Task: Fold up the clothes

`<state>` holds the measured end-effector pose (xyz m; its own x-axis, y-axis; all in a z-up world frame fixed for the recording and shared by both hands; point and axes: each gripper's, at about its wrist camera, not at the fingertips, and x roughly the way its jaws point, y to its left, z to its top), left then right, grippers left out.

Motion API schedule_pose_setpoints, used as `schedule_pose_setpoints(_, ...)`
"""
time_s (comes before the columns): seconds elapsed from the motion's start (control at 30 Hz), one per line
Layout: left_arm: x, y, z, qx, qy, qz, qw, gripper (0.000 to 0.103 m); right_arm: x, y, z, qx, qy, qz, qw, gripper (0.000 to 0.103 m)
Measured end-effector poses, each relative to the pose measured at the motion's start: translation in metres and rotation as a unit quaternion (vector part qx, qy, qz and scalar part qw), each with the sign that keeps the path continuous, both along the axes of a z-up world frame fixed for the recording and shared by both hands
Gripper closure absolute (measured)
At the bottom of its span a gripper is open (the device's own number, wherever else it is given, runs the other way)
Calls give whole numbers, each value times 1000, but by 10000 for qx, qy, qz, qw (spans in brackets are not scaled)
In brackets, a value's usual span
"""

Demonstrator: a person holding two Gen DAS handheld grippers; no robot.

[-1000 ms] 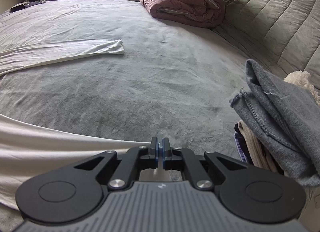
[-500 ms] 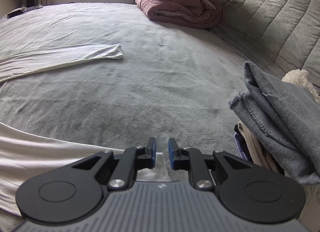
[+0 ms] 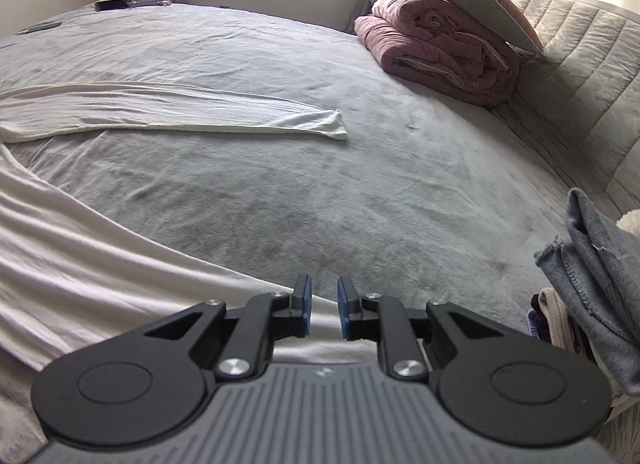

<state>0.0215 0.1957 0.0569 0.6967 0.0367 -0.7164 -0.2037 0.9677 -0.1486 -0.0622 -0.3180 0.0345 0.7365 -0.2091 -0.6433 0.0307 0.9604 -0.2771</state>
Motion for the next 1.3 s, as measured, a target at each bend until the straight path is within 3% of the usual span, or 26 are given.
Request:
schedule_pose_setpoints(0.1,1,19,-11,-50,205,339,9992,52,1,14,-4,-123,74,232,9996,84)
schedule_pose_setpoints(0.17,1,25,-11,45,217,513,9984,52,0,22,-7,-206,102,380,9990,76)
schedule_pose_setpoints(0.2,1,29,-11,25,227,593,9980,52,-1,25,-7,-247,103,446,9986,67)
schedule_pose_setpoints(0.37,4,52,-5,-381,167,868,9954,52,-2,27,-6,-237,44,522,9983,66)
schedule_pose_setpoints(0.57,16,41,-2,-279,107,607,9977,52,1,29,-6,-114,33,536,9985,66)
schedule_pose_setpoints(0.77,32,27,-6,122,147,407,9990,53,4,33,-8,-137,32,584,9982,66)
schedule_pose_setpoints(0.83,35,22,-10,357,231,367,9984,70,4,32,-8,-150,18,593,9981,66)
schedule_pose_setpoints(0.93,38,12,-11,761,237,234,9965,81,6,31,-8,-139,3,581,9982,66)
schedule_pose_setpoints(0.97,37,9,-10,874,205,221,9957,91,6,31,-7,-134,0,579,9982,66)
schedule_pose_setpoints(1.3,34,-11,-1,1623,-143,374,9859,97,7,30,-7,-127,-28,567,9983,66)
